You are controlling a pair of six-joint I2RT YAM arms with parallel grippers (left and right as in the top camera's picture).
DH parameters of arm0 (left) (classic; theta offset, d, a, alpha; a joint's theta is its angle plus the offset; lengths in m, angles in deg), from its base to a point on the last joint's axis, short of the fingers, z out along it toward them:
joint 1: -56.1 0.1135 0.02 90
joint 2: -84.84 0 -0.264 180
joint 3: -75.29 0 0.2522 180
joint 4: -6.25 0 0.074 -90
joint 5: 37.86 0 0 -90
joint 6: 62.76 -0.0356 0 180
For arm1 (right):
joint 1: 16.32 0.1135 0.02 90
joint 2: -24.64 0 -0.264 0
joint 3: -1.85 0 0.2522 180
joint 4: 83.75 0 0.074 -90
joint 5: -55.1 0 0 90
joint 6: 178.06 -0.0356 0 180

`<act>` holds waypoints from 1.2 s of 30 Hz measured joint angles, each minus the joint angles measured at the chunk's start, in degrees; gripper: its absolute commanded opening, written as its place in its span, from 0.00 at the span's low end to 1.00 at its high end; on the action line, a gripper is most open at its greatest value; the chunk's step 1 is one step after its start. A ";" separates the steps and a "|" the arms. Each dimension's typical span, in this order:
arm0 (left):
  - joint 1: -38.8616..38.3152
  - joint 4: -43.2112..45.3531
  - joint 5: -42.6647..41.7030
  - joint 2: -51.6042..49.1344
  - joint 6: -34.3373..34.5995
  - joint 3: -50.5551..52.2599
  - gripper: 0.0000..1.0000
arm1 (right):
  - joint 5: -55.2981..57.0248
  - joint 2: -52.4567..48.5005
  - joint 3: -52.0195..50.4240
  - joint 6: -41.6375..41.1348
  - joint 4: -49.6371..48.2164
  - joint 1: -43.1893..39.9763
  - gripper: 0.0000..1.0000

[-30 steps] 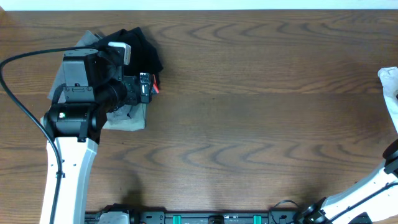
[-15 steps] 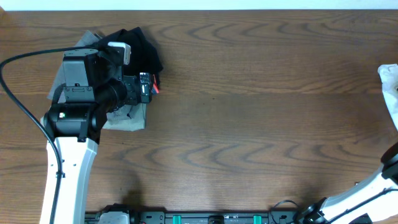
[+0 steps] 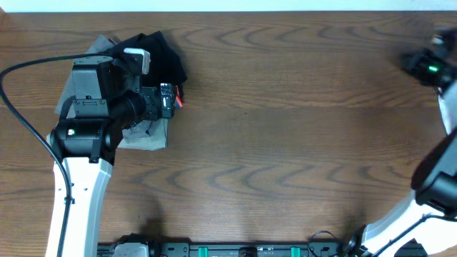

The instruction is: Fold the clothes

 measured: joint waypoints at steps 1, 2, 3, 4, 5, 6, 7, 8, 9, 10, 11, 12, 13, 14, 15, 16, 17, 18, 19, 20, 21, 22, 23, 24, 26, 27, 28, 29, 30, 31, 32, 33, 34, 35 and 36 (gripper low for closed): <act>0.00 0.00 0.00 0.00 0.02 0.00 0.98 | -0.17 0.00 0.00 0.24 0.00 2.14 0.01; 0.00 0.00 0.00 0.00 0.09 0.00 0.98 | 0.13 0.00 0.00 0.33 0.00 3.89 0.04; 0.00 0.00 0.00 0.00 0.28 0.00 0.98 | 1.07 0.00 0.00 0.11 0.07 5.25 0.27; 0.00 -0.02 0.00 0.00 0.48 0.00 0.98 | 2.64 0.00 0.00 -0.44 0.26 6.08 0.44; 0.00 -0.04 -0.02 0.00 0.61 0.00 0.98 | 4.26 0.00 0.00 -0.68 0.48 6.23 0.51; 0.00 -0.04 -0.07 0.00 0.81 0.00 0.98 | 6.64 0.00 0.00 -1.25 0.96 5.66 0.57; 0.00 -0.04 -0.13 0.00 0.94 0.00 0.98 | 8.37 0.00 0.00 -1.81 1.51 4.70 0.60; 0.00 -0.04 -0.17 0.00 1.07 0.00 0.98 | 9.29 0.00 0.00 -2.01 1.81 3.67 0.60; 0.00 0.00 -0.17 0.00 1.11 0.00 0.98 | 10.80 0.00 0.00 -2.69 2.32 1.73 0.60; 0.00 0.04 -0.17 0.00 1.16 0.00 0.98 | 11.74 0.00 0.00 -3.26 2.47 -0.37 0.60; 0.00 0.17 -0.17 0.00 1.29 0.00 0.98 | 12.39 0.00 0.00 -3.96 2.38 -2.60 0.60; 0.00 0.22 -0.20 0.00 1.29 0.00 0.98 | 12.76 0.00 0.00 -4.52 2.12 -4.72 0.60; 0.00 0.28 -0.17 0.00 1.29 0.00 0.98 | 12.81 0.00 0.00 -5.14 1.66 -7.39 0.60; 0.00 0.46 -0.17 0.00 1.29 0.00 0.98 | 12.79 0.00 0.00 -5.64 1.20 -10.03 0.61; 0.00 0.63 -0.17 0.00 1.29 0.00 0.98 | 12.74 0.00 0.00 -6.03 0.96 -12.46 0.61; 0.00 0.96 -0.17 0.00 1.31 0.00 0.98 | 12.74 0.00 0.00 -6.43 0.98 -15.54 0.62; 0.00 1.11 -0.17 0.00 1.29 0.00 0.98 | 12.94 0.00 0.00 -6.49 1.29 -17.05 0.63; 0.00 1.29 -0.17 0.00 1.29 0.00 0.98 | 13.09 0.00 0.00 -6.56 1.81 -18.64 0.63; 0.00 1.49 -0.17 0.00 1.29 0.00 0.98 | 13.57 0.00 0.00 -6.60 2.67 -20.26 0.64; 0.00 1.57 -0.20 0.00 1.29 0.00 0.98 | 14.21 0.00 0.00 -6.60 3.30 -21.27 0.65; 0.00 1.68 -0.17 0.00 1.29 0.00 0.98 | 15.06 0.00 0.00 -6.60 3.80 -21.99 0.66; 0.00 1.75 -0.17 0.00 1.29 0.00 0.98 | 16.09 0.00 0.00 -6.60 4.07 -22.32 0.67; 0.00 1.86 -0.17 0.00 1.31 0.00 0.98 | 17.40 -0.02 0.00 -6.60 4.13 -22.43 0.67; 0.00 1.97 -0.17 0.00 1.49 0.00 0.98 | 18.43 -0.07 0.00 -6.58 4.02 -22.38 0.67; 0.00 2.21 -0.17 0.00 1.97 0.00 0.98 | 20.06 -0.50 0.00 -6.34 3.19 -22.14 0.67; 0.00 2.38 -0.17 0.00 2.29 0.00 0.98 | 20.44 -0.76 0.00 -6.32 2.78 -22.10 0.67; 0.00 2.60 -0.20 0.00 2.89 0.00 0.98 | 20.90 -1.27 0.00 -6.21 2.12 -21.99 0.67; 0.00 2.75 -0.20 0.00 3.10 0.00 0.98 | 21.18 -1.84 0.00 -6.19 1.51 -21.94 0.66; 0.00 2.84 -0.20 0.00 3.50 0.00 0.98 | 21.68 -2.78 0.00 -6.19 0.76 -21.81 0.66; 0.00 2.82 -0.22 0.00 4.07 0.00 0.98 | 22.12 -3.67 0.00 -6.21 0.17 -21.70 0.65; 0.00 2.82 -0.20 0.00 4.46 0.00 0.98 | 22.95 -4.79 0.00 -6.38 -0.26 -21.55 0.59; 0.00 2.84 -0.22 0.00 4.76 0.00 0.98 | 23.69 -5.88 0.00 -6.43 -0.63 -21.31 0.42; 0.00 2.82 -0.22 0.00 5.44 0.00 0.98 | 24.46 -7.10 0.00 -6.99 -1.07 -21.18 0.19; 0.00 2.82 -0.22 0.00 5.81 0.00 0.98 | 24.72 -8.07 -0.02 -7.23 -1.53 -20.98 0.04; 0.00 2.82 -0.22 0.00 6.01 0.00 0.98 | 24.83 -8.61 -0.04 -7.45 -1.75 -20.96 0.01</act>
